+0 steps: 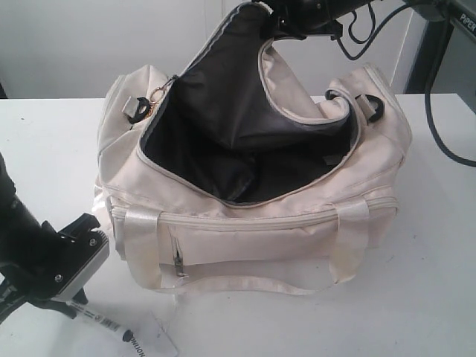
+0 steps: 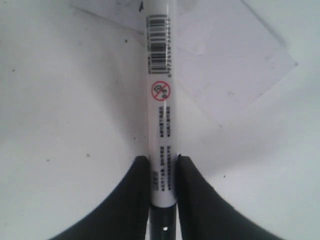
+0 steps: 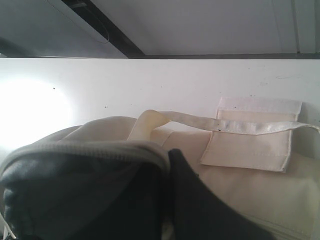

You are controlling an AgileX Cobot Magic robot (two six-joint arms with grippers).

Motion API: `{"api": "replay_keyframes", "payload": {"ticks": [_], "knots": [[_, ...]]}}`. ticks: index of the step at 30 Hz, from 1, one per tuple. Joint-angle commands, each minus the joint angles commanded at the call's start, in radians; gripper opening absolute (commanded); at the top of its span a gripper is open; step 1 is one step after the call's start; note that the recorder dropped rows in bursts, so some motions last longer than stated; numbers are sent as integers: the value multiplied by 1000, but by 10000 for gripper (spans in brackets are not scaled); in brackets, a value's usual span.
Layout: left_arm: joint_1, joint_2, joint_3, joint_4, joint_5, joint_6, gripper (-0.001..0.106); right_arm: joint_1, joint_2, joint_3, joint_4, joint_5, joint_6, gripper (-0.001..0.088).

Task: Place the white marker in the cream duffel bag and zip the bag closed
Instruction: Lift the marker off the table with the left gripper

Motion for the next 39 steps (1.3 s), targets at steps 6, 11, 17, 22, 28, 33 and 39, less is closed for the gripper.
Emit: {"api": "replay_keyframes", "payload": {"ticks": [6, 11, 17, 22, 28, 33, 39], "knots": [[0, -94, 0, -2, 68, -38, 0, 0, 0, 0, 0, 0, 0, 0], [0, -197, 0, -11, 73, -123, 0, 0, 0, 0, 0, 0, 0, 0], [0, -315, 0, -23, 118, -256, 0, 0, 0, 0, 0, 0, 0, 0], [0, -386, 0, -23, 149, -428, 0, 0, 0, 0, 0, 0, 0, 0], [0, -423, 0, -23, 150, -597, 0, 0, 0, 0, 0, 0, 0, 0], [0, -438, -2, -23, 159, -681, 0, 0, 0, 0, 0, 0, 0, 0], [0, -472, -3, -23, 183, -753, 0, 0, 0, 0, 0, 0, 0, 0]]}}
